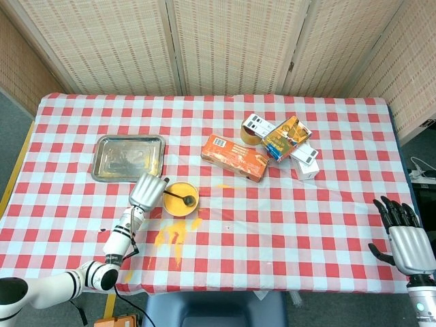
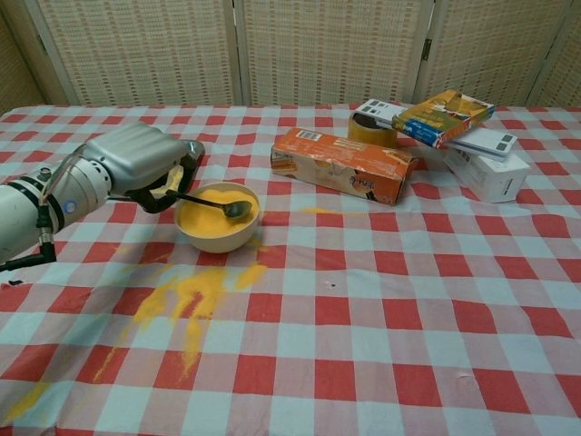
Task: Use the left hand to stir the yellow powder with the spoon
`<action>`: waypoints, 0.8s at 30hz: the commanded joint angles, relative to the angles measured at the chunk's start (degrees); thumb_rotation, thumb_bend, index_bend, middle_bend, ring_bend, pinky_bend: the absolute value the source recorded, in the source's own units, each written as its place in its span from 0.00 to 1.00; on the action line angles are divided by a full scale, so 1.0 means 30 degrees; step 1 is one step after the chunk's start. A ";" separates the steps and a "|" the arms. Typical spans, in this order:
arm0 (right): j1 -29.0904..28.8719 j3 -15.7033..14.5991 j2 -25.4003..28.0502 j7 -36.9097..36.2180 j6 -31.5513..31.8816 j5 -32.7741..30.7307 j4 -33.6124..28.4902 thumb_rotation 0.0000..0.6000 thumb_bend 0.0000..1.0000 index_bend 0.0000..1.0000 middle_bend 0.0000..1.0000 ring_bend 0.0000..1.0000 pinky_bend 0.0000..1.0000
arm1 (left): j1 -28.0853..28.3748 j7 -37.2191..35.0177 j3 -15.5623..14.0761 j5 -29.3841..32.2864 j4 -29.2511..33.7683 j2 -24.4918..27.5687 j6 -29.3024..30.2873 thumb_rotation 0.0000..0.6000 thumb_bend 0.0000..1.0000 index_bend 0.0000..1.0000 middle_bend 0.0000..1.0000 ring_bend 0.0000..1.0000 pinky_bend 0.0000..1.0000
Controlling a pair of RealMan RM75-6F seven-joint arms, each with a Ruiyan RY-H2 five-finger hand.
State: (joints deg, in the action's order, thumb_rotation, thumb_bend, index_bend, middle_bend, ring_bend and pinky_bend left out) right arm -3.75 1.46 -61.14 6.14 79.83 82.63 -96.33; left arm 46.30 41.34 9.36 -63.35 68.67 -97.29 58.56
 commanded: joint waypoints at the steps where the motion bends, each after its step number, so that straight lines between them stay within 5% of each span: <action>1: 0.0000 0.0001 0.0006 0.0000 0.0006 0.0004 -0.0013 1.00 0.15 0.00 0.00 0.00 0.00 | -0.0003 -0.0007 -0.0004 -0.0019 0.0028 0.0009 0.0026 1.00 0.45 0.55 1.00 1.00 1.00; 17: 0.0024 0.0003 0.0035 -0.0023 0.0068 0.0025 -0.0036 1.00 0.15 0.00 0.00 0.00 0.00 | -0.0087 -0.0390 -0.0044 -0.0355 -0.0056 0.0028 0.0255 1.00 0.45 0.67 1.00 1.00 1.00; 24: 0.0014 0.0003 0.0025 -0.0002 0.0057 0.0029 -0.0032 1.00 0.15 0.00 0.00 0.00 0.00 | -0.0163 -0.0770 -0.0028 -0.0635 -0.0083 0.0085 0.0435 1.00 0.45 0.80 1.00 1.00 1.00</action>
State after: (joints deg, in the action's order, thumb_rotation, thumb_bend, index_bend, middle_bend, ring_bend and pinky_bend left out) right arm -3.71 1.47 -61.07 6.13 80.00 82.72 -96.43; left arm 45.86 39.20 9.25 -65.11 68.47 -97.07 59.76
